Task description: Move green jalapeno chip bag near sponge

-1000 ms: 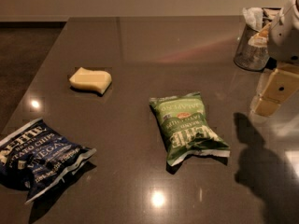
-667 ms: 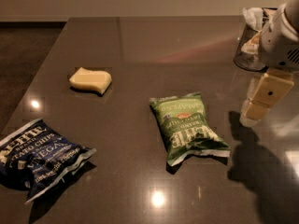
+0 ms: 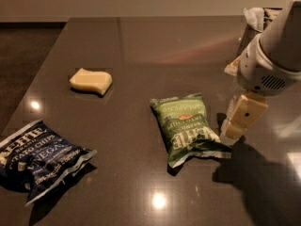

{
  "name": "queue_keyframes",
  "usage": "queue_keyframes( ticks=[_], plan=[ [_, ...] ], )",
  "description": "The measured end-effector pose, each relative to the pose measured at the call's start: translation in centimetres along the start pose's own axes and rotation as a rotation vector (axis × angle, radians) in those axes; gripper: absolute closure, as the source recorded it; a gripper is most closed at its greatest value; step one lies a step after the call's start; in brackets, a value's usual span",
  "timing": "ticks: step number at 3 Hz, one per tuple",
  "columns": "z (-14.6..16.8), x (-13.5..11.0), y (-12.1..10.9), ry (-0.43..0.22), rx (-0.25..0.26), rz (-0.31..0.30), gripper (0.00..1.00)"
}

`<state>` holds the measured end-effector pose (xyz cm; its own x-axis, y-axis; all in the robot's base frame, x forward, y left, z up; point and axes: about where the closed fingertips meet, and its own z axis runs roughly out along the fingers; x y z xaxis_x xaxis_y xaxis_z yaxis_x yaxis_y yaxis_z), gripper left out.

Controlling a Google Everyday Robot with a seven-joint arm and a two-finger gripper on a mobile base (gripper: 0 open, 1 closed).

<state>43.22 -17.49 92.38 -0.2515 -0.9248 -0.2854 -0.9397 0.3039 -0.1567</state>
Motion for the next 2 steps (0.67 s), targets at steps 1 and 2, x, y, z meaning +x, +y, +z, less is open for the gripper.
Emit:
queue_keyframes(
  ticks=[1, 2],
  plan=[
    [2.9, -1.1, 1.4, 0.019, -0.008, -0.051, 0.0],
    [5.3, -1.6, 1.9, 0.04, -0.023, -0.075, 0.0]
  ],
)
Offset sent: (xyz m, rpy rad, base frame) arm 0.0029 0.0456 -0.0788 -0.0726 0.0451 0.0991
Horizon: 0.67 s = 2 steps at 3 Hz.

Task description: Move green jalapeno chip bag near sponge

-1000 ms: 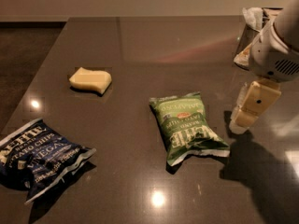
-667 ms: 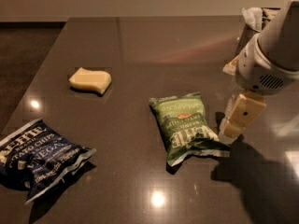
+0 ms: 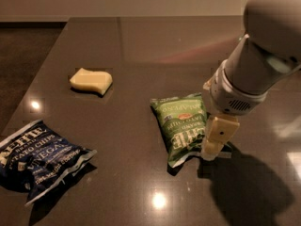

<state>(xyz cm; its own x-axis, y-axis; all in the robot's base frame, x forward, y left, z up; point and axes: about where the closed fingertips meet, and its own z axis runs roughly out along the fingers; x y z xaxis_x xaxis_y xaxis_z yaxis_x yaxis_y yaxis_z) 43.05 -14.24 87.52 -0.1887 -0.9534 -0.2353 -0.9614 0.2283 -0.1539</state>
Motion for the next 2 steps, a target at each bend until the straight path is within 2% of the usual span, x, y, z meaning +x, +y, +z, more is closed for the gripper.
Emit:
queue_keyframes(
  ticks=[1, 2],
  plan=[
    [1.65, -0.54, 0.0, 0.016, -0.018, -0.009, 0.18],
    [2.05, -1.18, -0.21, 0.016, -0.032, -0.009, 0.41]
  ],
)
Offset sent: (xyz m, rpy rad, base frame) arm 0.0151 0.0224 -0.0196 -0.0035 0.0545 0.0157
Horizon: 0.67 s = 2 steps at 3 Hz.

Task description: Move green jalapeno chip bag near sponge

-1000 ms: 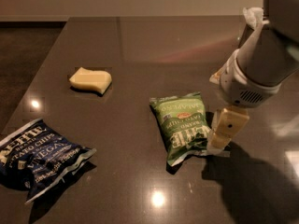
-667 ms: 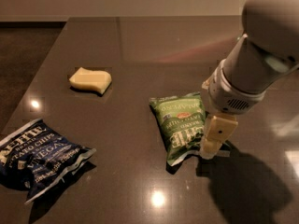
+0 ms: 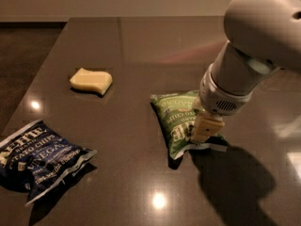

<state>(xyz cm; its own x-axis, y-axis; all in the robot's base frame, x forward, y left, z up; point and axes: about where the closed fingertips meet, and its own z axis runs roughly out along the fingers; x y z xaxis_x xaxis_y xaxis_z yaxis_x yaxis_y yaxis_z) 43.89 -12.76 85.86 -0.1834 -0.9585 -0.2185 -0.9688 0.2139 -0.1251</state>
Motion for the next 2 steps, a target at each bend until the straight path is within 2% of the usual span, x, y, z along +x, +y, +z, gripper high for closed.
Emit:
queue_keyframes(
  ticks=[1, 2],
  plan=[
    [-0.5, -1.1, -0.4, -0.017, -0.02, -0.002, 0.64],
    [-2.0, -3.5, -1.8, -0.057, -0.029, -0.017, 0.87]
  ],
)
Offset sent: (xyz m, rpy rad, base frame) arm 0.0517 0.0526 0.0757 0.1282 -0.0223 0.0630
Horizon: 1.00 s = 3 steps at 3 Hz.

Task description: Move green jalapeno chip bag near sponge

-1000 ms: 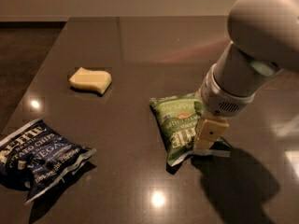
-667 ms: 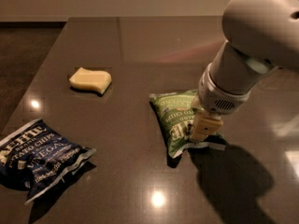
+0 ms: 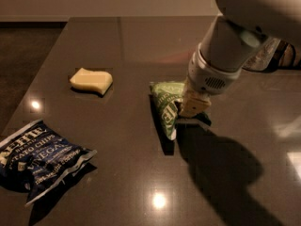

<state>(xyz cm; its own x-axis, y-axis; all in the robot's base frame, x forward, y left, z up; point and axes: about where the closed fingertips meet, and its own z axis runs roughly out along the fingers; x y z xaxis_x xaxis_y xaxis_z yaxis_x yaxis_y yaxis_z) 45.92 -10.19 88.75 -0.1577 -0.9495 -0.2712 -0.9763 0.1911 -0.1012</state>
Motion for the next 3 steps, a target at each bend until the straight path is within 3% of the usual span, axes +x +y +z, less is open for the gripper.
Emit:
queue_keyframes(
  ticks=[1, 2, 3],
  plan=[
    [-1.6, -3.2, -2.5, -0.046, 0.014, -0.029, 1.0],
    [-2.2, -6.2, -5.3, -0.083, 0.016, -0.045, 1.0],
    [-1.4, -9.2, -7.3, -0.099, 0.03, -0.07, 0.82]
  ],
)
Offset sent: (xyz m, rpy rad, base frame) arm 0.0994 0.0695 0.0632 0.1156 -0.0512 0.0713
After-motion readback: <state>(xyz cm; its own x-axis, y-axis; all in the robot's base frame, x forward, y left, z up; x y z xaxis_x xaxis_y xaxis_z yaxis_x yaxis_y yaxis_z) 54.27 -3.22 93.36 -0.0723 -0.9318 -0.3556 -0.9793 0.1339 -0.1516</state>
